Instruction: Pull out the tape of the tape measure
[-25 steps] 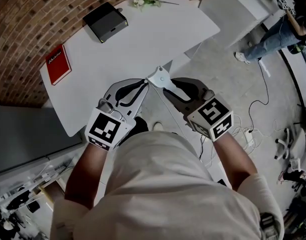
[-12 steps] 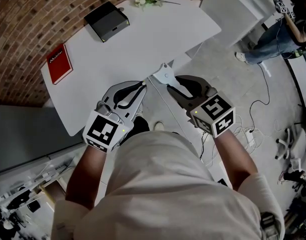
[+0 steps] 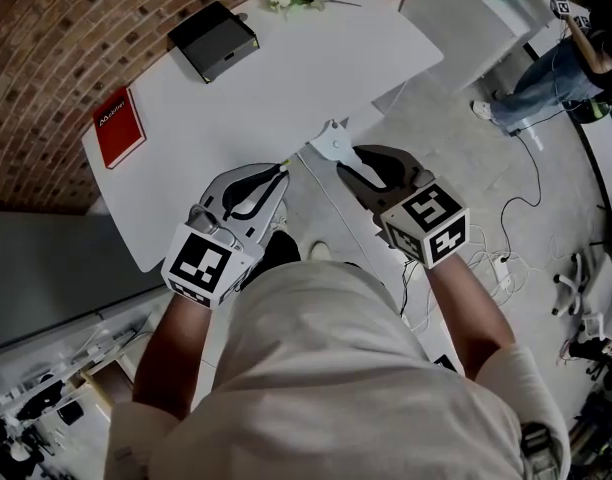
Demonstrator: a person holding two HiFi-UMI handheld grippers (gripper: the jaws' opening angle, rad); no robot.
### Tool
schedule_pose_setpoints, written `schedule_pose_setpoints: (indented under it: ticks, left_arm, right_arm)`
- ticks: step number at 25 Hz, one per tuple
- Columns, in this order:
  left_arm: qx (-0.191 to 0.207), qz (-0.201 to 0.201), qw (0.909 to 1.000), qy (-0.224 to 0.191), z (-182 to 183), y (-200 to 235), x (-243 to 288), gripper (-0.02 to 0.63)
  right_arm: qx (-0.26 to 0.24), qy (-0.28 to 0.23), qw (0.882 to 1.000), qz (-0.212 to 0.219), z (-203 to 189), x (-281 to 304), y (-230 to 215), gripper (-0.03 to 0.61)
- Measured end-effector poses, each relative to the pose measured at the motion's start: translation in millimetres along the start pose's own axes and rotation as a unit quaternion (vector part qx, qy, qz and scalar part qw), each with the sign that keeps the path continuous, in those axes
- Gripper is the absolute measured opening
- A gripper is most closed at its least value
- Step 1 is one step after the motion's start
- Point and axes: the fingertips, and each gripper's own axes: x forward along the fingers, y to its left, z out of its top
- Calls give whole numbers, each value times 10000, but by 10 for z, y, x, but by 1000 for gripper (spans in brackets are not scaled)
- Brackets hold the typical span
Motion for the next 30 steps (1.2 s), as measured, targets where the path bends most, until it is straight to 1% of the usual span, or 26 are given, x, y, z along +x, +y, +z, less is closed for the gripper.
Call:
schedule_pose_setpoints:
  ticks: [9, 15, 18, 23, 30]
  left_arm:
    - [-138, -21, 9999, 42, -58, 33, -76, 28]
    - [-316, -44, 9995, 19, -67, 83, -100, 28]
    - [-435, -23, 9990, 13, -86, 122, -137, 28]
    - [-698, -26, 9976, 39, -152, 185, -180, 28]
    - [-978, -116, 9951, 100, -213, 195, -178, 28]
  right_arm:
    - [96, 21, 9999, -105, -23, 3, -99, 130]
    - [113, 61, 9998, -164, -34, 59, -168, 130]
    - [210, 95, 9995, -216, -53, 64, -243, 130]
    - [217, 142, 9994, -233, -69, 83, -278, 130]
    - [291, 208, 9991, -214, -113, 110, -315, 130]
